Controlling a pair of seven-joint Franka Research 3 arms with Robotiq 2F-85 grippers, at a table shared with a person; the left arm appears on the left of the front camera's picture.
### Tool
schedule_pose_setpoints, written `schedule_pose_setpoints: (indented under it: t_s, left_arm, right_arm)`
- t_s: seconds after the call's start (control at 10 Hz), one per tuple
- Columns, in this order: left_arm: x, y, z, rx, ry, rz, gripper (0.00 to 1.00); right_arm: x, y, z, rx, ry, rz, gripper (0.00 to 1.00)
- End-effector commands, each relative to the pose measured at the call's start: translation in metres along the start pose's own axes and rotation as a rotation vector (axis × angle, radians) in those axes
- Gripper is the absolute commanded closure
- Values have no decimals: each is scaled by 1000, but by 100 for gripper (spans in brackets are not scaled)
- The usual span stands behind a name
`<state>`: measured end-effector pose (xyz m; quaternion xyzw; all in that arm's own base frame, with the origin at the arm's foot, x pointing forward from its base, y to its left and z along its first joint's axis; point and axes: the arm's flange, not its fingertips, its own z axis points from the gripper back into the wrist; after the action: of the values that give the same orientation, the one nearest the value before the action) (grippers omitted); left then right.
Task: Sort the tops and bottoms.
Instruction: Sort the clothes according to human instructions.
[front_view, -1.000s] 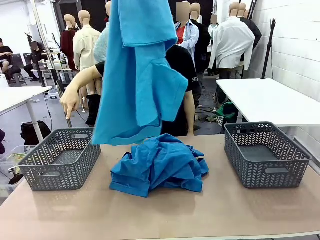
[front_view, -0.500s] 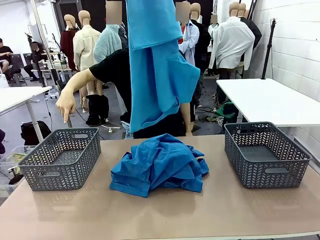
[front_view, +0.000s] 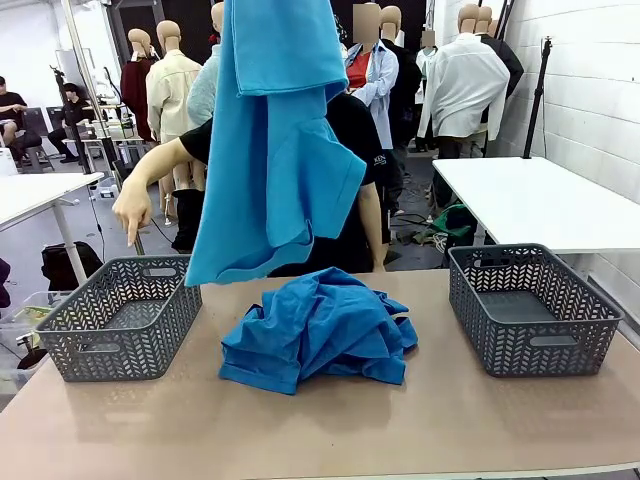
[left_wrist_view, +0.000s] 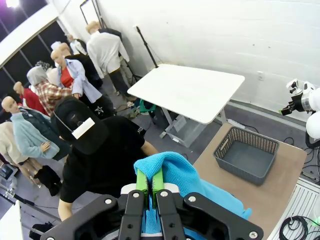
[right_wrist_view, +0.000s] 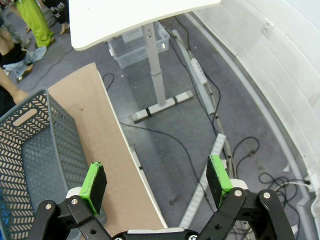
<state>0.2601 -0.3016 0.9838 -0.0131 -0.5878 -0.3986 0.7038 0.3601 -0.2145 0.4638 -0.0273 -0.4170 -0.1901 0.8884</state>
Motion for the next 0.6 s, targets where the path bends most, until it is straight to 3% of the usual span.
schedule_pose_setpoints:
  t_s: [0.0,0.1,0.2,0.5]
  left_arm:
    - [7,4,10,10,-33,4,100]
    - [0,0,0,0,0,0,100]
    - [0,19,3,82,-54,-11,100]
    - [-10,103,24,307,-90,60,100]
  right_arm:
    - [-1,-2,0,4,10,-1,0]
    - [-1,-2,0,4,10,-1,0]
    - [-1,-2,0,4,10,-1,0]
    - [-1,-2,0,4,10,-1,0]
